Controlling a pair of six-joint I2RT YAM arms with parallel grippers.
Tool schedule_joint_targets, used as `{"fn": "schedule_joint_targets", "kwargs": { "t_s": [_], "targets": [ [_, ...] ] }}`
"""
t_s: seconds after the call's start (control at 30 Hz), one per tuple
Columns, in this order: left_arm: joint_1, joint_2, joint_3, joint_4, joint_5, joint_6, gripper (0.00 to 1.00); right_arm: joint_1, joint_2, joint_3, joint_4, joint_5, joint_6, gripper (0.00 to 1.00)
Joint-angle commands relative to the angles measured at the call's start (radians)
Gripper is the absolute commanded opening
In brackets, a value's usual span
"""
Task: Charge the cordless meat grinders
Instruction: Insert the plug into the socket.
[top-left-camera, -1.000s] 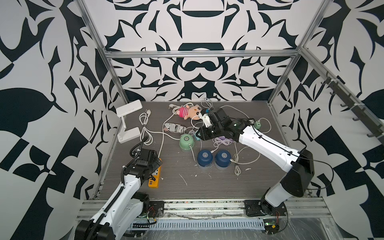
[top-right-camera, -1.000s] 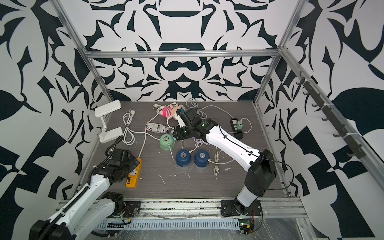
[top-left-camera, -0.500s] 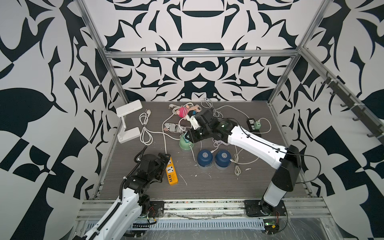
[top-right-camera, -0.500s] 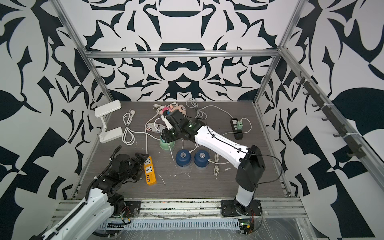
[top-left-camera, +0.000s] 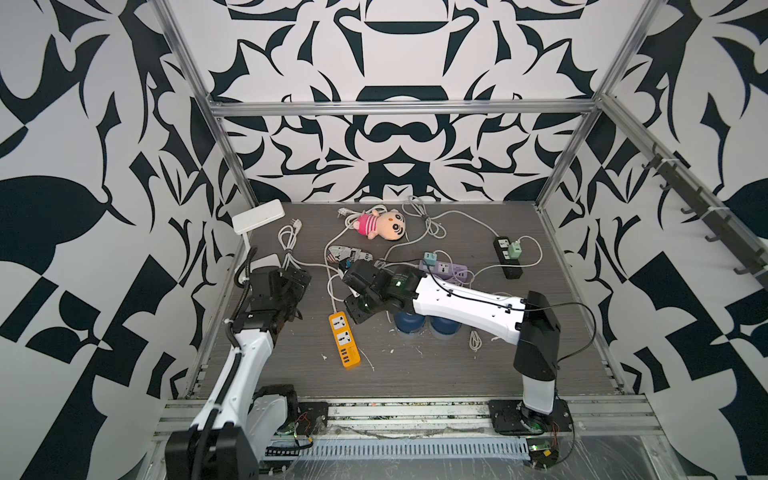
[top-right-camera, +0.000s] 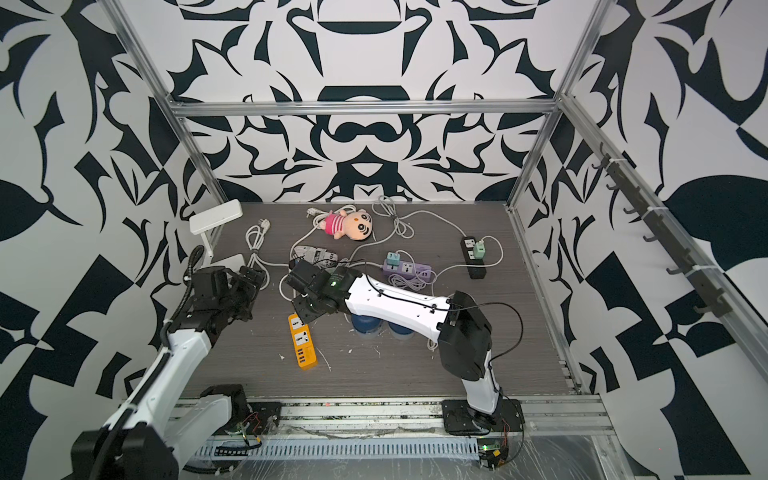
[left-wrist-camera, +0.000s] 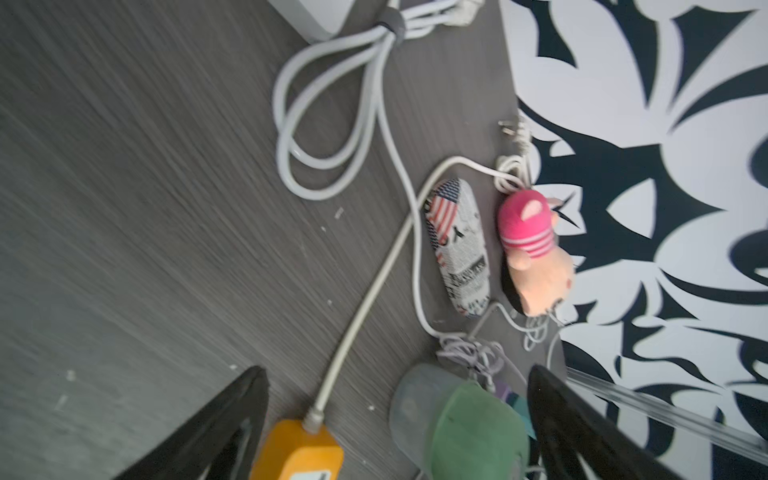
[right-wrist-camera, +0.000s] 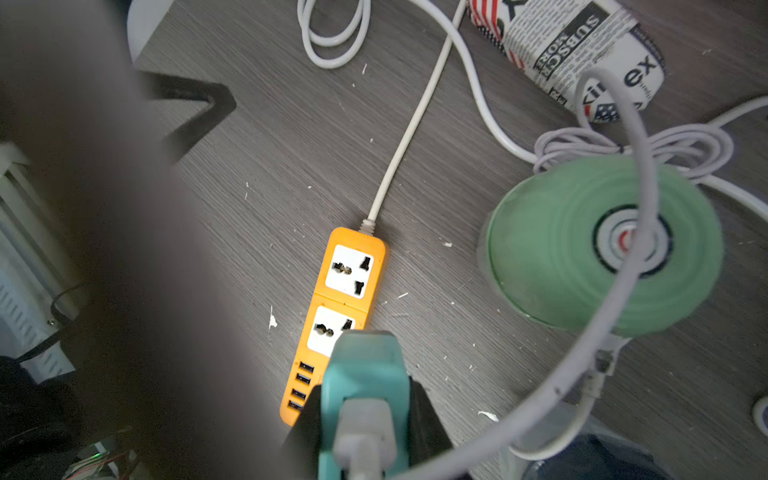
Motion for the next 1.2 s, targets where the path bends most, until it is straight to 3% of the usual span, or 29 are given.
{"fn": "schedule_joint_targets", "kwargs": {
  "t_s": [0.0, 0.57, 1.17],
  "targets": [
    [0.057, 0.057, 0.017, 0.002, 0.09, 0.124, 0.99, 0.035, 0.005, 0.038, 0.011, 0.081, 0.049, 0.0],
    [0.094, 0.087, -0.041, 0.067, 0.111, 0.146, 0.99, 0.095, 0.102, -0.011, 0.096, 0.165, 0.181, 0.0],
    [0.095, 0.086, -0.068, 0.085, 0.119, 0.132, 1.0, 0.117, 0.118, -0.054, 0.119, 0.147, 0.235, 0.0]
  ]
}}
